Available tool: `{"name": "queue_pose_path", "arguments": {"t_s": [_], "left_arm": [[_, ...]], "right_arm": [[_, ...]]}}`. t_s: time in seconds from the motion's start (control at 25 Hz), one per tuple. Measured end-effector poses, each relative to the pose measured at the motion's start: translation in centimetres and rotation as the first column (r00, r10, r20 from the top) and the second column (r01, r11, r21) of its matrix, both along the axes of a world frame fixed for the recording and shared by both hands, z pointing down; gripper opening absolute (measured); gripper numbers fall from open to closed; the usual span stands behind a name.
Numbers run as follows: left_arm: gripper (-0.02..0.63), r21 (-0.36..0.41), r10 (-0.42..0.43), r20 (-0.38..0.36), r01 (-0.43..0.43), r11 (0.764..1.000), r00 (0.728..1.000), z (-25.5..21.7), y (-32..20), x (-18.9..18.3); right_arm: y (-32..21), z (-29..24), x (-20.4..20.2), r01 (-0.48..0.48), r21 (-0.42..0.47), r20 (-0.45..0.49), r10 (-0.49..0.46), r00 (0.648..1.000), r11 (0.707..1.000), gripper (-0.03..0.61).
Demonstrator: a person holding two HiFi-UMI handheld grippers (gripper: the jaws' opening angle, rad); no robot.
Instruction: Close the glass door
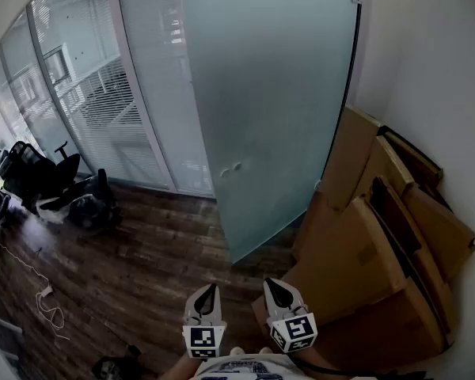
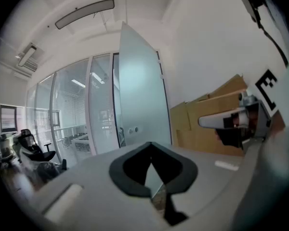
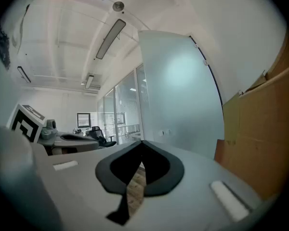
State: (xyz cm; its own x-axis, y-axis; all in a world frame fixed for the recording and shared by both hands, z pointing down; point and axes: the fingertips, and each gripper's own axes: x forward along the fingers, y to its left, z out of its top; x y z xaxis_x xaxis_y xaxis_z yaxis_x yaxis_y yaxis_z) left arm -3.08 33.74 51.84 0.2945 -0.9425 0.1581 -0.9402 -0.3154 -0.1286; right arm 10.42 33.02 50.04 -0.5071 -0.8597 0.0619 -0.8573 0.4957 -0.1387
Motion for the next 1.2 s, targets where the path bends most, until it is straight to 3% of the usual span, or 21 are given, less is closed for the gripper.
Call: {"name": "queue_pose_path", "arguments": {"t_s": [0.68, 1.2], "left_arm": [[0.003, -0.014, -0.020, 0.008, 0.020, 1.000, 1.000, 0.3, 0.4, 1.9], [0.003, -0.029, -0.053, 0.027, 0.054, 0.998, 0.998, 0.7, 1.3, 3.6]], "right_arm": [[0.0, -0.1, 2.9, -0.022, 0.000, 0.056, 0.021, 0.998, 1.000, 0.008], [1.0, 1.1, 4.5, 0.025, -0.032, 0.063, -0.023, 0.998, 0.999, 0.008]]}}
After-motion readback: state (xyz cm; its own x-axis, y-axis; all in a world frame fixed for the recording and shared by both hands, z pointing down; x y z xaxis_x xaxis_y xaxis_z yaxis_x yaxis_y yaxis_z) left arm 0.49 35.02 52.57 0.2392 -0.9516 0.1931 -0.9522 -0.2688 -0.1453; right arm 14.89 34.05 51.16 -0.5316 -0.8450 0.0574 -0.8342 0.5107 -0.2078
